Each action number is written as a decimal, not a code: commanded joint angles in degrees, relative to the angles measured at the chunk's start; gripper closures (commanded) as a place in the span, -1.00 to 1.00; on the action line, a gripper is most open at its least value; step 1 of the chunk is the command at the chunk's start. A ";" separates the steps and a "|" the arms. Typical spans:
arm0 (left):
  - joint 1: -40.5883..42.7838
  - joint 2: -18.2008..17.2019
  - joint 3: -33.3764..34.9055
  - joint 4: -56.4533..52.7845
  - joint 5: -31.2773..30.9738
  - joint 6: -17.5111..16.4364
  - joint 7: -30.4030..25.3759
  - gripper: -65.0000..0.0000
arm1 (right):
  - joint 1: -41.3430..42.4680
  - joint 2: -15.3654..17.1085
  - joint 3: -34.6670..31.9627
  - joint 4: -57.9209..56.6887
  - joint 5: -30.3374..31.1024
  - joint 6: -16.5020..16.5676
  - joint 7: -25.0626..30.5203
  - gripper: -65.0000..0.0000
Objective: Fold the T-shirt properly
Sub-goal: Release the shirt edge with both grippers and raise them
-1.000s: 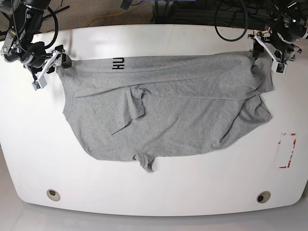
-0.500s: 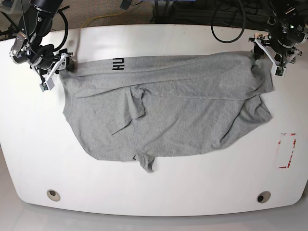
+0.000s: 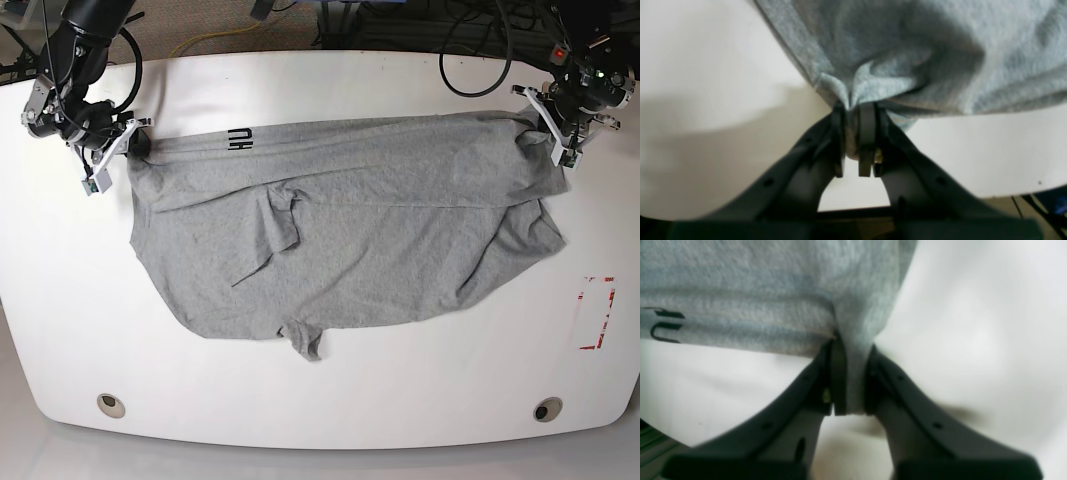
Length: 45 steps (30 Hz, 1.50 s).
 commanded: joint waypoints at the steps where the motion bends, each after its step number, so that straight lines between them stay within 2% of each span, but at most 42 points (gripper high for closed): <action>1: 1.57 -3.28 -0.40 3.35 -0.11 -0.01 -0.44 0.87 | -0.48 1.98 0.33 1.10 -0.35 0.01 -0.21 0.85; 5: 2.01 -5.83 -0.40 4.23 -0.11 -0.01 -0.44 0.88 | -1.00 3.65 0.24 1.10 -0.35 0.01 -0.21 0.85; 13: 2.19 -13.39 -0.49 4.40 0.06 -0.01 -0.18 0.87 | -3.29 5.59 0.07 1.19 -0.35 0.01 -0.30 0.85; 19: 6.85 -17.52 -0.31 4.49 -0.11 -0.01 -0.18 0.86 | -5.05 6.29 0.07 1.71 -0.35 0.01 -0.30 0.85; 20: 7.72 -17.70 -0.31 4.49 -0.11 -0.01 -0.18 0.83 | -5.22 6.11 0.07 2.33 -0.35 0.01 -0.30 0.85; 22: 9.31 -17.88 -0.31 4.49 -0.11 -0.01 -0.18 0.65 | -6.81 6.03 0.07 3.91 -0.35 0.01 -0.30 0.83; 24: 10.98 -17.88 -0.31 4.49 -0.11 -0.01 -0.18 0.32 | -8.21 5.85 0.07 6.99 -0.35 0.01 -0.30 0.63; 26: 11.86 -17.79 -0.49 4.49 -0.11 -0.01 -0.18 0.08 | -9.18 5.50 0.15 9.45 -0.35 0.01 -0.30 0.42; 27: 12.21 -17.79 -0.49 4.49 -0.11 -0.01 -0.18 -0.04 | -9.71 4.62 0.24 10.94 -0.35 0.01 -0.30 0.25; 28: 12.47 -17.70 -0.49 4.49 -0.11 -0.01 -0.18 -0.10 | -10.32 4.09 0.33 12.70 -0.35 0.01 -0.38 0.07; 32: 12.82 -17.70 -0.66 4.67 -0.20 -0.01 -0.18 -0.07 | -12.78 3.48 0.33 17.80 -0.35 0.01 -0.74 -0.31; 34: 12.82 -17.70 -1.37 5.99 -0.29 -0.01 -0.18 -0.06 | -13.66 3.39 0.42 20.17 -0.35 0.01 -1.26 -0.41; 36: 12.74 -17.52 -2.07 7.66 -0.55 -0.01 -0.18 -0.06 | -13.93 3.39 0.51 22.20 -0.35 0.01 -1.35 -0.41; 42: 8.60 -17.70 -3.83 8.10 -10.92 -0.01 -0.18 -0.07 | -12.96 2.95 6.40 24.75 -0.62 0.01 -1.44 -0.41; 45: 5.44 -17.52 -3.39 8.01 -11.63 -0.01 -0.18 -0.07 | -9.88 3.30 7.27 24.39 -0.79 0.01 -1.44 -0.41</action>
